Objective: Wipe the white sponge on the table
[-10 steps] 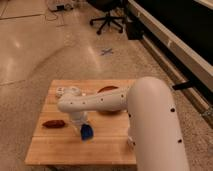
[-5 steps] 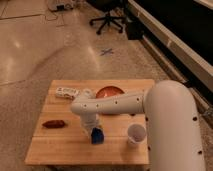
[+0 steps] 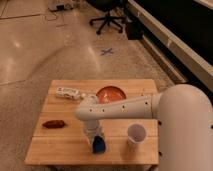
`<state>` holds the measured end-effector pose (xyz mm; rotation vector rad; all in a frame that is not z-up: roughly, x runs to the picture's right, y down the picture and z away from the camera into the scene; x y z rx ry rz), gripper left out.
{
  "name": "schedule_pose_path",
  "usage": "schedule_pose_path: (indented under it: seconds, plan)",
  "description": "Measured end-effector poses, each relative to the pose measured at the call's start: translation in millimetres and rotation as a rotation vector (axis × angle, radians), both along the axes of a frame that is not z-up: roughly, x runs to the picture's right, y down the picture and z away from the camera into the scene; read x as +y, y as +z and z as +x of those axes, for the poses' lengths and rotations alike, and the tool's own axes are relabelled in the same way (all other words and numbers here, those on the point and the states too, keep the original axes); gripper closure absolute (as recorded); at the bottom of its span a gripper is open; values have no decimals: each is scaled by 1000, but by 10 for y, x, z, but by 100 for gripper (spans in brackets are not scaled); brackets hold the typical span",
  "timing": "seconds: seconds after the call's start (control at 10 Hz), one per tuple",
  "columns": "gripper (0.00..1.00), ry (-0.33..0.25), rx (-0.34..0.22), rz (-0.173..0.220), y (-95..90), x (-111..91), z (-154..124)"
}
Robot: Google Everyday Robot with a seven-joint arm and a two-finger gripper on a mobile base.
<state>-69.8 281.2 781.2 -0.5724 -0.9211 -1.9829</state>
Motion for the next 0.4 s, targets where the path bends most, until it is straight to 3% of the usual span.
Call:
schedule_pose_path:
  seconds: [0.1,0.4]
  plan:
    - [20,-5,-36,-5,-53,22,-128]
    - [20,-4,-35,-5,-53,18,-123]
